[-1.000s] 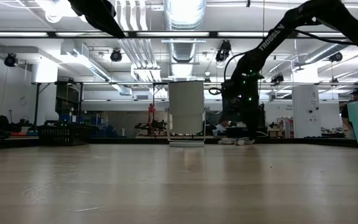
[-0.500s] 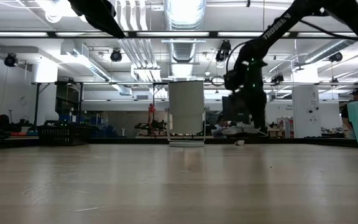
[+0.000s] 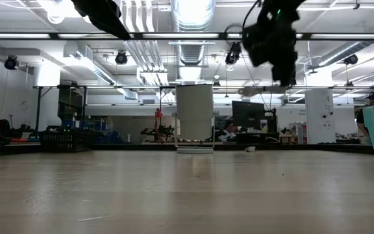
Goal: Pick and place items into bin
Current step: Put the white usb cable into the green bin
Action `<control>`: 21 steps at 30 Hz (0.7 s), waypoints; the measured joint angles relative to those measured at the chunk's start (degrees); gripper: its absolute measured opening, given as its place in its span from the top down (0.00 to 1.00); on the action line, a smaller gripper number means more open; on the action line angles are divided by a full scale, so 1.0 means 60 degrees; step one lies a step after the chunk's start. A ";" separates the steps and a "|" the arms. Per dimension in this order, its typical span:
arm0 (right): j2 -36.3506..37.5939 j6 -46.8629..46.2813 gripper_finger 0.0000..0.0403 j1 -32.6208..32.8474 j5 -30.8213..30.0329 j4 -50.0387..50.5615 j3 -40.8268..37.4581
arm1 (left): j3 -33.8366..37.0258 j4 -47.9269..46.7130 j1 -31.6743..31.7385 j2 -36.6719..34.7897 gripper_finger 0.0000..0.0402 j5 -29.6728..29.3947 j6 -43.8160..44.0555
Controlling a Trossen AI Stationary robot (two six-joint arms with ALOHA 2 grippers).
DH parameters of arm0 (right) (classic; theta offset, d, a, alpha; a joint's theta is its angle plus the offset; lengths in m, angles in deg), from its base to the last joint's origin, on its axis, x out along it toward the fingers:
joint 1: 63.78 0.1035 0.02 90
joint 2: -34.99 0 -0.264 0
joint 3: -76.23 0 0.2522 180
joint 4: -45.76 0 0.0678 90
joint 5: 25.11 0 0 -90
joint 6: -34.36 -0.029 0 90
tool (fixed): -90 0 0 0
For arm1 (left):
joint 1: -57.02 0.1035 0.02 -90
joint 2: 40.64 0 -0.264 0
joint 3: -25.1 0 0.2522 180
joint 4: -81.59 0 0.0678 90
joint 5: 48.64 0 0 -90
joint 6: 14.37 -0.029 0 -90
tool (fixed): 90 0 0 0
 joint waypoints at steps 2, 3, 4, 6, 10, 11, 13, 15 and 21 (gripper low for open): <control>0.0719 -0.0556 0.97 0.0654 0.0010 0.0129 -0.0379 | 0.0001 0.0000 0.0003 0.0000 0.46 0.0000 0.0000; 0.1081 -0.0906 0.97 0.1023 0.0034 0.0187 -0.0564 | 0.0001 0.0000 0.0003 0.0000 0.46 0.0000 0.0001; 0.1453 -0.1312 0.97 0.1422 0.0045 0.0230 -0.0767 | 0.0001 0.0000 0.0002 0.0000 0.46 0.0000 0.0002; 0.2227 -0.2286 0.97 0.2259 0.0041 0.0227 -0.1190 | 0.0001 0.0004 0.0002 0.0000 0.46 0.0000 0.0005; 0.3737 -0.4573 0.97 0.4443 0.0014 0.0193 -0.2172 | 0.0001 -0.0004 0.0000 0.0000 0.46 0.0004 0.0460; 0.4053 -0.5213 0.97 0.5072 0.0013 0.0151 -0.2434 | 0.0001 -0.0004 0.0000 0.0000 0.46 0.0002 0.0470; 0.4627 -0.6641 0.97 0.6318 0.0002 -0.0001 -0.2922 | 0.0001 -0.0004 0.0000 0.0000 0.46 0.0002 0.0470; 0.5115 -0.7968 0.97 0.7564 -0.0039 -0.0548 -0.3395 | 0.0001 0.0000 0.0000 0.0009 0.46 0.0003 0.0473; 0.5679 -1.0999 0.97 1.0462 -0.0100 -0.2430 -0.4653 | 0.0001 0.0000 0.0000 0.0022 0.46 0.0000 0.0470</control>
